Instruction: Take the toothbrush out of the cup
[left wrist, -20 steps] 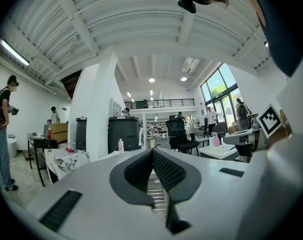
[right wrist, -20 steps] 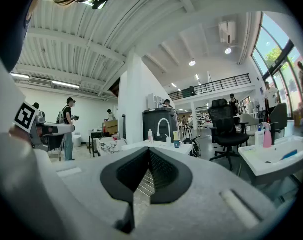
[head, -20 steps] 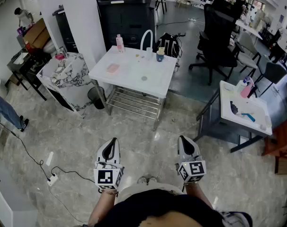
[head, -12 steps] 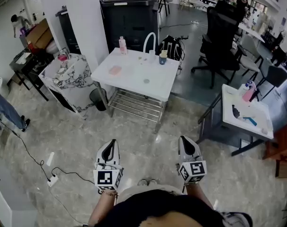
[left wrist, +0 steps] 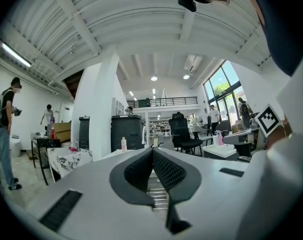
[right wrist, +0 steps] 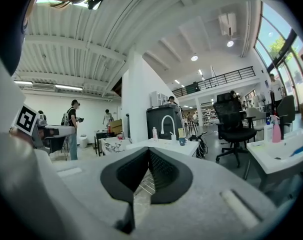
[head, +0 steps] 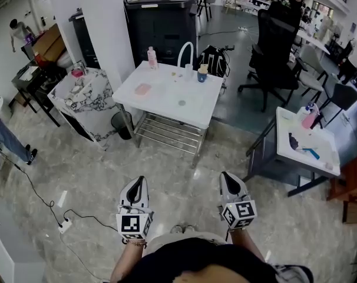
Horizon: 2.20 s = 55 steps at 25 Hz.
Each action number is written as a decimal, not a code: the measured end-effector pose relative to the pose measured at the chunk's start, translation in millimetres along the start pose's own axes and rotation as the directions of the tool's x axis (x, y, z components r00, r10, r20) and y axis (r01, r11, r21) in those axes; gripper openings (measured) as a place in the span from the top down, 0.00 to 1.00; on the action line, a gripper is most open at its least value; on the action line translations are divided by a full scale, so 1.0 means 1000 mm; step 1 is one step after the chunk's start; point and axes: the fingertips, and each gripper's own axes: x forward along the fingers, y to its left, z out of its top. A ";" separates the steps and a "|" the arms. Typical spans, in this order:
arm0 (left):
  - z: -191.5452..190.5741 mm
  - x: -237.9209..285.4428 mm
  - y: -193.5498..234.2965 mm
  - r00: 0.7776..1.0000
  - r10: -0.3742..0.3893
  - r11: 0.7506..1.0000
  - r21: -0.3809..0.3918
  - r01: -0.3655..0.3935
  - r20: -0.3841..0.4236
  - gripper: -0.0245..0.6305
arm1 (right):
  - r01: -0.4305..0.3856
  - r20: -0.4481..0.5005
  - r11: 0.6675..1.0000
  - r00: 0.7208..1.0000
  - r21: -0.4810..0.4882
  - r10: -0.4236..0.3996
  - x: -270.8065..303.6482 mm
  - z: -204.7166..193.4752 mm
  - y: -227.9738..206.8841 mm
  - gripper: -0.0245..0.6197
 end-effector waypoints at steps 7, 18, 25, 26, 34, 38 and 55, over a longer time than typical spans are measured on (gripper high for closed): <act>-0.002 0.004 -0.005 1.000 0.005 1.000 -0.001 -0.005 -0.012 0.96 | -0.002 0.053 0.999 0.999 -0.049 0.005 -0.002 0.011 -0.006 0.65; -0.008 0.020 -0.019 1.000 0.004 1.000 0.000 -0.005 -0.024 0.96 | 0.003 0.030 1.000 1.000 -0.029 -0.002 0.010 0.007 -0.024 0.23; -0.011 0.037 -0.028 0.999 0.033 0.999 -0.013 -0.034 -0.020 0.96 | -0.019 0.030 0.999 0.999 -0.044 0.020 0.016 0.008 -0.041 0.23; -0.011 0.039 -0.031 0.999 0.035 0.999 -0.014 -0.035 -0.018 0.96 | -0.025 0.037 0.998 0.999 -0.051 0.027 0.017 0.009 -0.043 0.23; -0.014 0.054 -0.038 0.999 0.041 0.999 -0.004 -0.041 -0.011 0.96 | -0.069 0.058 0.996 0.996 -0.051 0.072 0.029 0.013 -0.053 0.23; -0.020 0.062 -0.031 0.998 0.057 0.998 -0.008 -0.057 -0.039 0.96 | -0.078 0.058 0.994 0.995 -0.072 0.082 0.041 0.013 -0.058 0.23; -0.026 0.220 0.033 0.999 0.006 1.000 -0.014 -0.006 -0.047 0.96 | -0.083 0.056 0.994 0.995 -0.077 0.088 0.200 0.038 -0.096 0.23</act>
